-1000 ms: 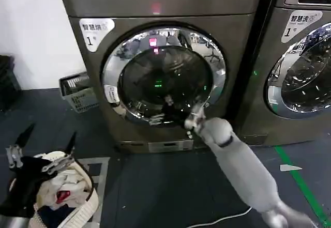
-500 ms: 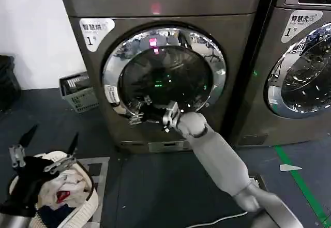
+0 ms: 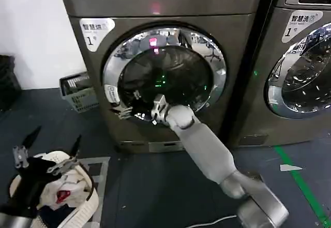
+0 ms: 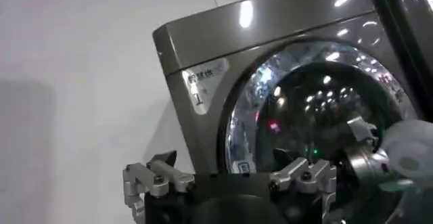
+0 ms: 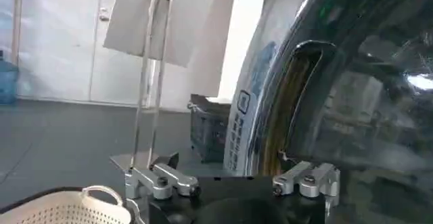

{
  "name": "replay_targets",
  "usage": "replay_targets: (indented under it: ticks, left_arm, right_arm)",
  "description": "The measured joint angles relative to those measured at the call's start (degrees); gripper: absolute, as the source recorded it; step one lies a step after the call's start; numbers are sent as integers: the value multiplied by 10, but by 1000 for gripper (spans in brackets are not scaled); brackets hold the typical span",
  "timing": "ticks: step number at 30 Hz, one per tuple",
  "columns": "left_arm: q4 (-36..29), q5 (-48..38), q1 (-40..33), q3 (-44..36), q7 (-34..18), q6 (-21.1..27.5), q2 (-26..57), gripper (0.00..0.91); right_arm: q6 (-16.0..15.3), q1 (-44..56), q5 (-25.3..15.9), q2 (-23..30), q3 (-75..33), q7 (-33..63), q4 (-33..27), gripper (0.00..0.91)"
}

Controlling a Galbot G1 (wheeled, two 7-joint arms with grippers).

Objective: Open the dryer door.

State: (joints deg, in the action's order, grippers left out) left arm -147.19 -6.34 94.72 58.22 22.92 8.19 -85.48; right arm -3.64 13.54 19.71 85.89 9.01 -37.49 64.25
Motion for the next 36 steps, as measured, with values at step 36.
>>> replay_targets:
  ticks: [36]
  left_arm:
    - [196,-177,-107,7,88,47,113,907]
  right_arm:
    - [-51,139,54,-149,-69,-280,231,907]
